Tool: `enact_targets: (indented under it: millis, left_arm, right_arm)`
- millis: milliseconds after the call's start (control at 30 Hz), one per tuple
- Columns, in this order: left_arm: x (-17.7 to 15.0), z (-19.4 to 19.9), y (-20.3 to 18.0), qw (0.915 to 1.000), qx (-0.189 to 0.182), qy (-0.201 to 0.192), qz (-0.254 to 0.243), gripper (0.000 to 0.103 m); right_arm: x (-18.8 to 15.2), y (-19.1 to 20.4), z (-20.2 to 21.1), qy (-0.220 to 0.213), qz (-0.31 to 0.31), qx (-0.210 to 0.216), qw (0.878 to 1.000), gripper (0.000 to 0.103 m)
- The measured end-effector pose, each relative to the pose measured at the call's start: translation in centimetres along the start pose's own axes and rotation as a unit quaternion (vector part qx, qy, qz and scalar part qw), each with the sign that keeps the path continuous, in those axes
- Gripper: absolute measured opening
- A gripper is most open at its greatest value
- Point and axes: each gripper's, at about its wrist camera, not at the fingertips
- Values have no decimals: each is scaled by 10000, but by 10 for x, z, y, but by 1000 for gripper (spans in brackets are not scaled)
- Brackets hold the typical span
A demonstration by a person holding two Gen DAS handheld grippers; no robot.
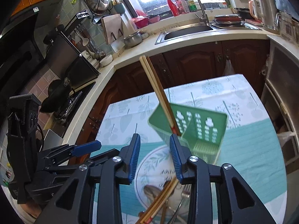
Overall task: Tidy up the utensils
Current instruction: 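Grasp more chopsticks with the left tool while the right tool grasps a red-tipped chopstick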
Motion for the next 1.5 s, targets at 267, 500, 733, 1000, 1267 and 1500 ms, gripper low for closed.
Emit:
enact_targets:
  millis: [267, 500, 733, 1000, 1267, 1500]
  left_arm:
    - [-44, -5, 14, 9985, -207, 490, -112, 56]
    - [-81, -31, 15, 9914, -577, 1151, -249, 56]
    - [-104, -67, 18, 9791, -1001, 1764, -147, 56]
    - [-112, -105, 20, 9673, -1340, 2151, 107, 56]
    - [-109, -124, 10, 9633, -1485, 2235, -49, 48]
    - [-103, -133, 0, 9618, -1430, 2322, -239, 28]
  right_arm:
    - [-72, -1, 17, 299, -499, -65, 9983, 35]
    - [-126, -9, 21, 541, -848, -184, 9948, 35]
    - [-156, -17, 13, 795, -993, -353, 9912, 35]
    - [-188, -36, -9, 1276, -1308, -461, 9821, 35]
    - [-196, -41, -31, 1442, -1449, -367, 9782, 35]
    - [-198, -44, -35, 1473, -1567, -328, 9760, 35]
Point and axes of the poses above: each gripper's, at about its wrist camera, not at the fingertips, and z roughly against the way its jaws point, y to its left, x to its top, and after that the axes turned 3 degrees about z, right-handed
